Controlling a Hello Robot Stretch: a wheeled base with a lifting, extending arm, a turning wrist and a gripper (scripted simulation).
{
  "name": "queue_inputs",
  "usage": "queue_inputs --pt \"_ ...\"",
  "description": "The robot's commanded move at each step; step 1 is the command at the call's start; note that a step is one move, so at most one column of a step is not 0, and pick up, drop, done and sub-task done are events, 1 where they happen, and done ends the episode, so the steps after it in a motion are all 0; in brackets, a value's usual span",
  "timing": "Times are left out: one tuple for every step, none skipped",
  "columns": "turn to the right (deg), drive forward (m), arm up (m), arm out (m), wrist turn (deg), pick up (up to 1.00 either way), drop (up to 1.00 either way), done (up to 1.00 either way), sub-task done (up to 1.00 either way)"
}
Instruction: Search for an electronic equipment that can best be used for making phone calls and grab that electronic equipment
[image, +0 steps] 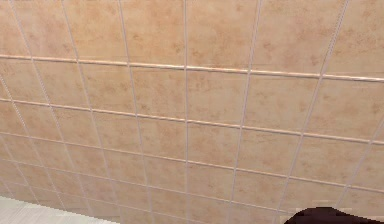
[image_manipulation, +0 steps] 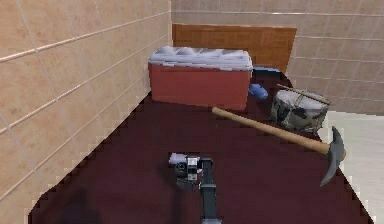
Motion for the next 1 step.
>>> queue_inputs --pt "0.0 0.00 0.00 0.00 0.0 0.00 0.00 1.00 0.00"
